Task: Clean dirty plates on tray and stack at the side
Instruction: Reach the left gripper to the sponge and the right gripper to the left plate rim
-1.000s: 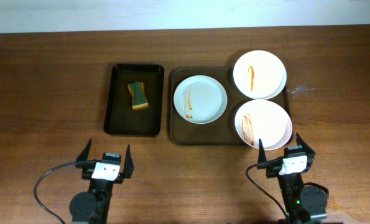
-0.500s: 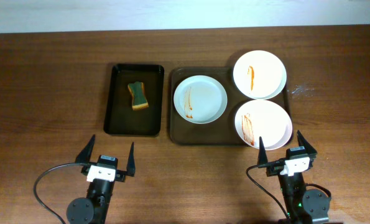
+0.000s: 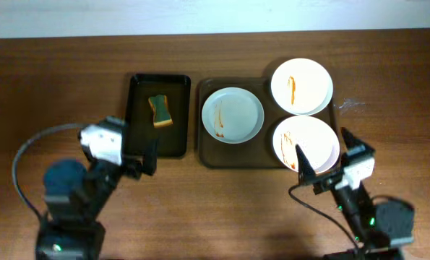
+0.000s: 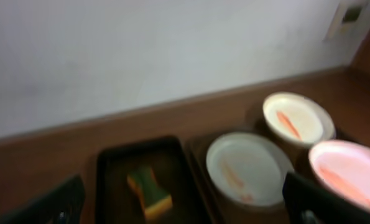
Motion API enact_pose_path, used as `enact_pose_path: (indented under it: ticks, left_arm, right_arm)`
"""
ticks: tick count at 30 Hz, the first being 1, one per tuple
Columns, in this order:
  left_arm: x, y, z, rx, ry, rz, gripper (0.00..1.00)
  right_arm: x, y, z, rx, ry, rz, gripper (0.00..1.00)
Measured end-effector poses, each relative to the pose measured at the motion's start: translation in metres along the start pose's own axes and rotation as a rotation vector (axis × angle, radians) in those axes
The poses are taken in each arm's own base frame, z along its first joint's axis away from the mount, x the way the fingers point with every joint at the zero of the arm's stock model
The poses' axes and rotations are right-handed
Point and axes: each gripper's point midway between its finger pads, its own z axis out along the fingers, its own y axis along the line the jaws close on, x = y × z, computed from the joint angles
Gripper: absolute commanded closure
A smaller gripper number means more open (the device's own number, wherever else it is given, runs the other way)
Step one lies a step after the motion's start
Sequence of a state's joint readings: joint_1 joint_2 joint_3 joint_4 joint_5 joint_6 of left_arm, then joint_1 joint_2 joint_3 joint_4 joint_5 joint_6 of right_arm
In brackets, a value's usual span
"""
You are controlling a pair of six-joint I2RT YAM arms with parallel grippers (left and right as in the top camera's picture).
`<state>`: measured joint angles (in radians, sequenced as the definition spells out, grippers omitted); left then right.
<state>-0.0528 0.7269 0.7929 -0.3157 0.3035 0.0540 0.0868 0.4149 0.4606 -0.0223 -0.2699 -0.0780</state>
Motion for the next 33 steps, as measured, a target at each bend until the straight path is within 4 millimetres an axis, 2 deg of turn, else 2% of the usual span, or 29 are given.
enact_pose_path:
  ticks: [3,5,7,11,12,14,15,17,18,19,20,22,26,27,28,29,33]
  left_arm:
    - [-0.025,0.001,0.011,0.028,0.07,-0.023,0.0]
    - [-0.027,0.003,0.026,0.045,0.171,-0.058,0.0]
    - [-0.023,0.008,0.044,0.057,0.267,-0.091,0.0]
    - [0.017,0.014,0.1,0.12,0.515,-0.194,0.0]
    - [0.038,0.014,0.116,0.146,0.581,-0.226,0.0]
    - [0.065,0.016,0.131,0.156,0.657,-0.258,0.0]
    - [0.083,0.017,0.138,0.158,0.707,-0.278,0.0]
    - [0.106,0.019,0.146,0.161,0.773,-0.302,0.0]
    - [0.113,0.02,0.15,0.163,0.786,-0.303,0.0]
    - [0.117,0.021,0.153,0.161,0.792,-0.303,0.0]
    - [0.121,0.025,0.157,0.142,0.797,-0.294,0.03]
    - [0.125,0.039,0.158,0.061,0.81,-0.28,0.05]
    - [0.119,0.061,0.159,-0.066,0.801,-0.246,0.05]
    - [0.119,0.063,0.159,-0.076,0.803,-0.242,0.05]
    - [0.119,0.064,0.159,-0.083,0.804,-0.243,0.05]
    - [0.12,0.065,0.159,-0.093,0.806,-0.239,0.06]
    - [0.122,0.066,0.156,-0.103,0.821,-0.241,0.07]
  right_arm:
    - [-0.015,0.005,0.027,-0.087,0.133,0.05,0.02]
    - [-0.017,0.006,0.045,-0.133,0.255,0.099,0.01]
    - [-0.019,0.006,0.066,-0.177,0.385,0.157,0.02]
    - [0.002,0.007,0.105,-0.254,0.699,0.301,0.02]
    - [0.012,0.003,0.126,-0.265,0.757,0.329,0.02]
    - [0.031,0.001,0.149,-0.28,0.806,0.366,0.02]
    - [0.049,0.003,0.159,-0.3,0.846,0.4,0.03]
    - [0.084,0.009,0.17,-0.331,0.922,0.467,0.2]
    - [0.099,0.01,0.176,-0.334,0.95,0.484,0.22]
    - [0.113,0.011,0.18,-0.323,0.981,0.506,0.25]
    - [0.139,0.012,0.185,-0.291,1.038,0.53,0.27]
    - [0.172,0.014,0.195,-0.21,1.104,0.517,0.32]
    - [0.231,0.027,0.209,-0.029,1.2,0.413,0.42]
    - [0.243,0.03,0.21,0.007,1.218,0.396,0.44]
    - [0.251,0.031,0.215,0.028,1.216,0.383,0.5]
    - [0.265,0.03,0.215,0.064,1.236,0.373,0.51]
    - [0.288,0.02,0.215,0.146,1.257,0.359,0.51]
